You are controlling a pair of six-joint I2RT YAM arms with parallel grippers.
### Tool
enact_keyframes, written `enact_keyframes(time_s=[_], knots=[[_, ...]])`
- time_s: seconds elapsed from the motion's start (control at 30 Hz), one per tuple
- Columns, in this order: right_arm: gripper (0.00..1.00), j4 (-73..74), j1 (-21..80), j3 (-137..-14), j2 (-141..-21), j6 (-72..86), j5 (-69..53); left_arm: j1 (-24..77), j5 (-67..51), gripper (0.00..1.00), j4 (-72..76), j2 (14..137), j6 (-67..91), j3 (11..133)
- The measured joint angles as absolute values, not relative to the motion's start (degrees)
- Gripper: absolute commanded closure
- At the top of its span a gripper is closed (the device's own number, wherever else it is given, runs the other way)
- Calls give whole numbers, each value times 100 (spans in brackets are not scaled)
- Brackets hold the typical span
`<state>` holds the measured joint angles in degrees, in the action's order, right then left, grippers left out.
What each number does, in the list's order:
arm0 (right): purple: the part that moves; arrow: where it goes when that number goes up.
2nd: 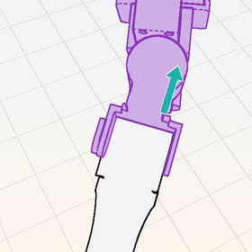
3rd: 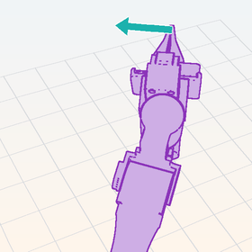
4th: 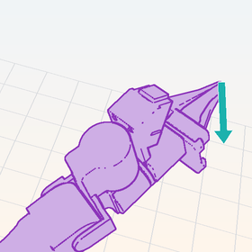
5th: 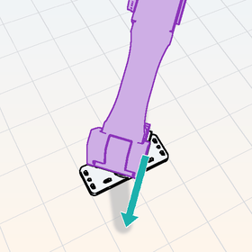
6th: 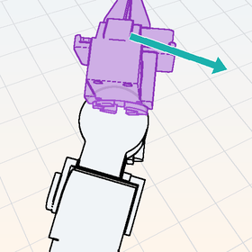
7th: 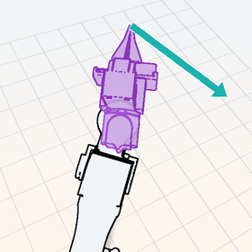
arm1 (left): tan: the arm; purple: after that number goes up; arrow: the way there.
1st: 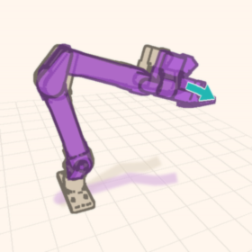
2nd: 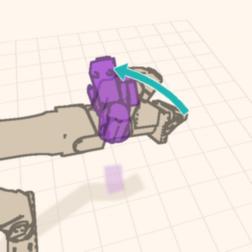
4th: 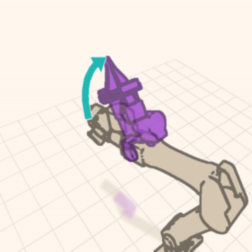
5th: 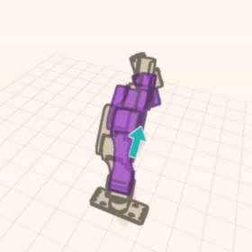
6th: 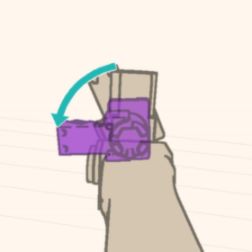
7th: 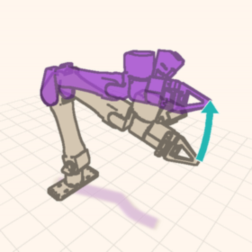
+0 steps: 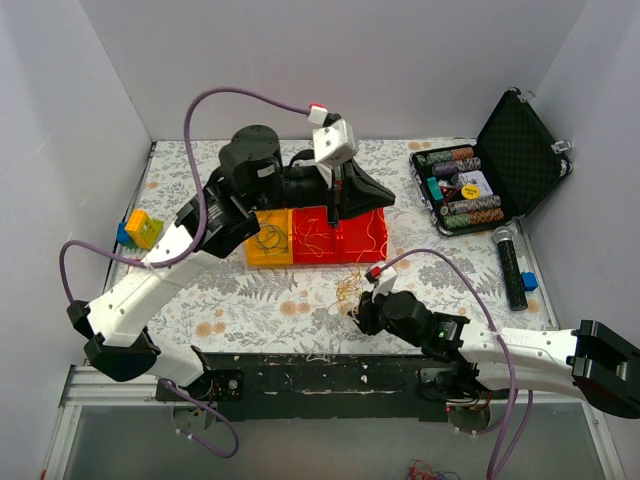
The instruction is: Untangle the cables
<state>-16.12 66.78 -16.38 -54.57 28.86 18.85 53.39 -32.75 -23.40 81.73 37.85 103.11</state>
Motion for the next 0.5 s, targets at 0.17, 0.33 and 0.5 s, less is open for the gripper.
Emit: enact_keyframes(time_s=[0.17,0.33,0.5], knots=[[69,-1400,6678,-1520,-5476,3030,1848,5332,-3310,100,-2058,8066,3795,10661],[62,-1216,6678,-1522,-5332,3098,1907,5297,-3315,100,-2012,8068,3795,10674],[50,-663,6678,-1675,-4423,2961,2117,5260,-3323,100,-2010,8055,3793,10519]])
